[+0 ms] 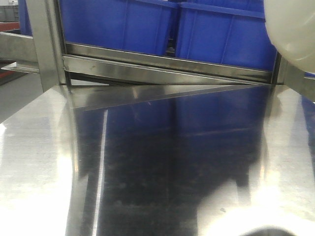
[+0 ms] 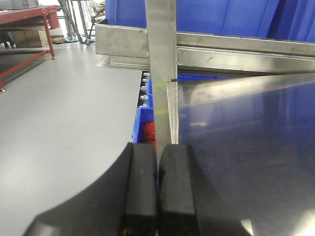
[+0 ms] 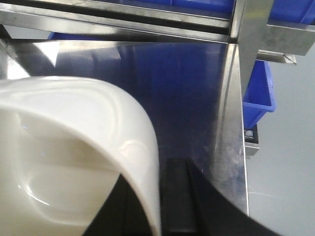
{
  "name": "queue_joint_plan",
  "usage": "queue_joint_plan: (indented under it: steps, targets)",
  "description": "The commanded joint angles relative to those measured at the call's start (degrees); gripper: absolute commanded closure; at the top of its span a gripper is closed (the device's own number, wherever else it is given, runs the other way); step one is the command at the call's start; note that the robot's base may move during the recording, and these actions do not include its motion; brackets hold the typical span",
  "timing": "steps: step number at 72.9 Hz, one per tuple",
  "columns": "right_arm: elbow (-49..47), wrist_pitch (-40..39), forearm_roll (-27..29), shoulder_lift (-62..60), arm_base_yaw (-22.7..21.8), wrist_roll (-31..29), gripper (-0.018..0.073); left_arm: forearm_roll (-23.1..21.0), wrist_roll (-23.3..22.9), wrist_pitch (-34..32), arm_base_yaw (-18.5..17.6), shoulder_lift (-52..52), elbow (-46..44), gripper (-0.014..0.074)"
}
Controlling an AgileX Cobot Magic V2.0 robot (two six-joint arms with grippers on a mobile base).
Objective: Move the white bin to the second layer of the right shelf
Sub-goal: 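Hold the lifted white bin in the right gripper beside the table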
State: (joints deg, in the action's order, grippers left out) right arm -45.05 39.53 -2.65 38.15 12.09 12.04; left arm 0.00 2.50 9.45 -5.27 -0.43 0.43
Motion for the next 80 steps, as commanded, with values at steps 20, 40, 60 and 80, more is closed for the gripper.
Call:
queue_joint_plan:
  steps: [20,40,60,80]
  targets:
    - [-1.8,-5.9,-0.4,-0.1,-0.3,0.0,0.0504,0.0,-0.3,-5.0,-0.3,-0.8,2.1,0.0512]
    - [-1.8,-5.9,-0.4,-0.1,-0.3,0.0,0.0504,0.0,-0.3,-5.0,-0.3,-0.8,2.1,0.0512]
    - [-1.8,-5.9,-0.4,-0.1,-0.3,0.0,0.0504,0.0,-0.3,-5.0,-0.3,-0.8,2.1,0.0512]
    - [-1.8,-5.9,-0.4,-0.1,-0.3,0.0,0.0504,0.0,-0.3,-5.0,-0.3,-0.8,2.1,0.0512]
